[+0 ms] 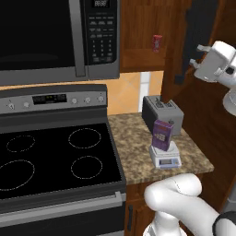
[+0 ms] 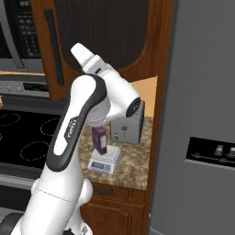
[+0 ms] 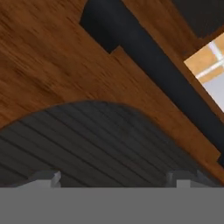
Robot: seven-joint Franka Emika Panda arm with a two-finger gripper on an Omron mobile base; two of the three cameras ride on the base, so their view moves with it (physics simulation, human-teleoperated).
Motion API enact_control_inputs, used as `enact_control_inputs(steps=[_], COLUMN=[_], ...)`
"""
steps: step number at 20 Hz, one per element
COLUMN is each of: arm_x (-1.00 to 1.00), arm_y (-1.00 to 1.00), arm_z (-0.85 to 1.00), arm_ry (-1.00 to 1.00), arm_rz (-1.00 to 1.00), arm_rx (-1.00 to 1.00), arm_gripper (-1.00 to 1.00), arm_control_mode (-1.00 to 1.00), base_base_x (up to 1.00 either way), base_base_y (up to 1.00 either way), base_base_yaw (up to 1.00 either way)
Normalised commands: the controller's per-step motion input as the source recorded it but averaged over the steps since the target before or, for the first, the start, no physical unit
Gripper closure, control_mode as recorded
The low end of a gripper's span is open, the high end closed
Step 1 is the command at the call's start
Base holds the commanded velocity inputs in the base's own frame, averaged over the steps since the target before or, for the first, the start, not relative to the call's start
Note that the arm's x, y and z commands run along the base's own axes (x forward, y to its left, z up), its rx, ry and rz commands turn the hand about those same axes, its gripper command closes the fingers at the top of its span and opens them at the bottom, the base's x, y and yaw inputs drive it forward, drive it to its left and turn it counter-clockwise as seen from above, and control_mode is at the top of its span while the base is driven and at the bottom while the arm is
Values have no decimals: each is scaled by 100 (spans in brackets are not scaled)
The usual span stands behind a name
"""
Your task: Pick the cereal and place it on the digital scale for weighing, and close the cabinet.
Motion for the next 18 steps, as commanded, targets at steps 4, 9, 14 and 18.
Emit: enact_control_inputs(steps=[4, 9, 14, 18], arm_x=[100, 100, 100, 100], arm_y=[89, 52, 8, 0], arm_z=[-22, -17, -11, -7], arm_ry=[0, 0, 0, 1], arm_rz=[-16, -16, -1, 0], arm_rx=[0, 3, 1, 5], arm_gripper=[-100, -100, -100, -100], arm_control_mode=[-100, -100, -100, -100], base_base_x=[0, 0, 0, 0], base_base_y=[0, 0, 0, 0], base_base_yaw=[0, 0, 0, 0])
